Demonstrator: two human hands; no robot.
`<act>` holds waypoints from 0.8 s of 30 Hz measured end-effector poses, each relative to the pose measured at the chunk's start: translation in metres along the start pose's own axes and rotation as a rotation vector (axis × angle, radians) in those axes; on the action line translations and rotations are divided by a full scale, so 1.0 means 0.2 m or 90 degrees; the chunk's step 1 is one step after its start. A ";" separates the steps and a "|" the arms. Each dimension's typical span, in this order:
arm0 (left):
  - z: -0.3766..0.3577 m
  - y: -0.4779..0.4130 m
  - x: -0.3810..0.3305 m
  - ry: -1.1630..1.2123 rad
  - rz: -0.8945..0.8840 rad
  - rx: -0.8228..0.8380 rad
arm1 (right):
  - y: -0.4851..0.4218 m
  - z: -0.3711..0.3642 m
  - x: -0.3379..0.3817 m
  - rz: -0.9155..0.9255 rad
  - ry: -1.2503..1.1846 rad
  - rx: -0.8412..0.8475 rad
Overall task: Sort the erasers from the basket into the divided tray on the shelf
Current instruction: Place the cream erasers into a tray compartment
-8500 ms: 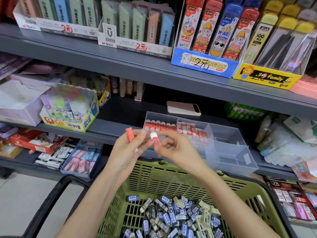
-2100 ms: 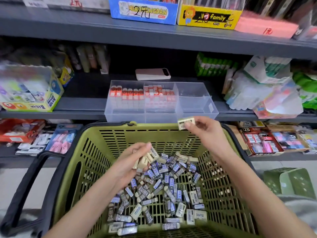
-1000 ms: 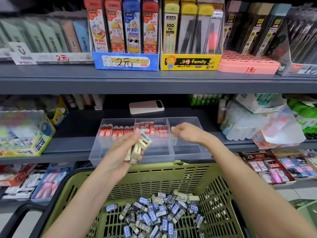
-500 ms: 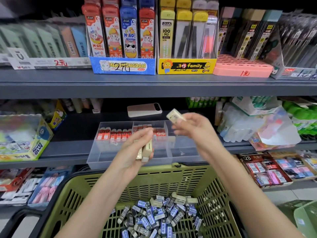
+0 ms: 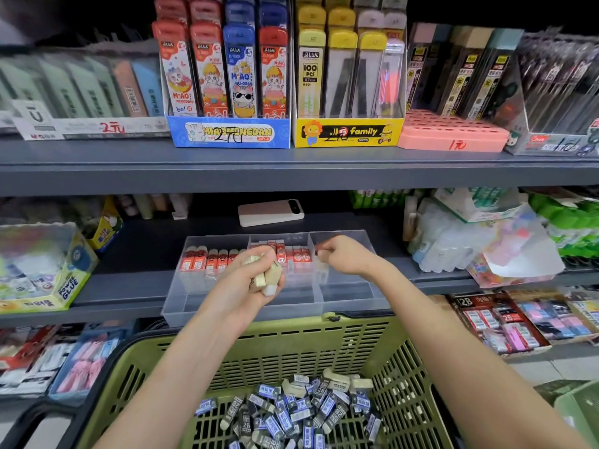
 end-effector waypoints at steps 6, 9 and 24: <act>0.02 -0.03 0.01 0.001 -0.015 -0.018 | 0.06 0.04 0.02 0.000 -0.005 -0.088; 0.01 -0.05 0.01 0.019 -0.034 -0.023 | 0.20 0.06 0.12 0.062 -0.097 -0.225; 0.00 -0.02 0.02 -0.014 -0.061 0.019 | 0.39 0.01 0.23 0.081 -0.436 -0.381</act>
Point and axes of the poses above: each hand's wrist, its own y-axis away from the middle knuckle, its own z-axis out of the back of the hand, x = y × z, the point moved 2 cm from there along -y, towards the middle knuckle, and after that the axes turned 5 degrees about z, right-handed, at the moved point
